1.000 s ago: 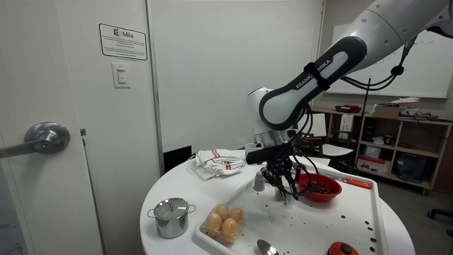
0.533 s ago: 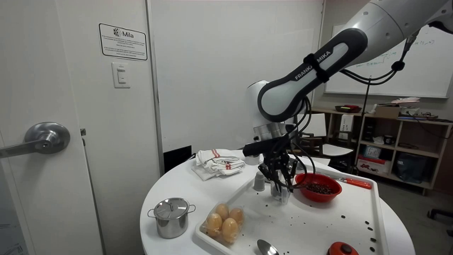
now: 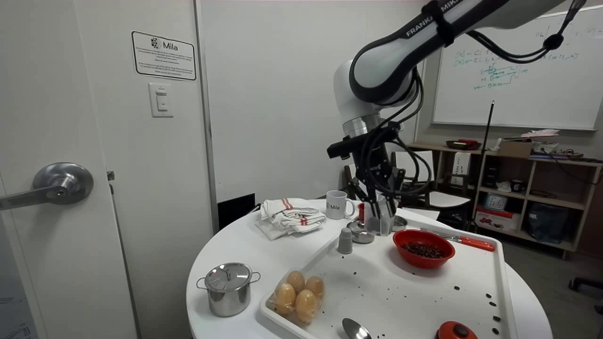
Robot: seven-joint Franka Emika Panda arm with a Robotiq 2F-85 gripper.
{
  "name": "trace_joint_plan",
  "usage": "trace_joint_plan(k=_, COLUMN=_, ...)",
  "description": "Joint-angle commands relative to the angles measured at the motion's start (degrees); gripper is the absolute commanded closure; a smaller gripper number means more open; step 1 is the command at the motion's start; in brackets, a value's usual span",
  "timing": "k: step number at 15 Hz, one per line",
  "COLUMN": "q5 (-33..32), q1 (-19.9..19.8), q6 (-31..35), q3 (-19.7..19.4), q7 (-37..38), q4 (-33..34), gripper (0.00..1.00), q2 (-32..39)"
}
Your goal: Pour the contents in the clear jug into the red bowl
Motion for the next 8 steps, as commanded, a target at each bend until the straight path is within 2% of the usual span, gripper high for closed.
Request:
trace_joint_plan(k=1, q5=4.93, q1=-2.75, q6=-3.46, q3=0.22, q7=-0.62, q4=-5.92, gripper=0.9, q2=-5.51)
trace_joint_plan(k=8, q5=14.25, q1=-8.17, q6=-1.37, q3=-1.3, q7=-1.75, q4=-20.82, gripper=0.9, q2=-13.92)
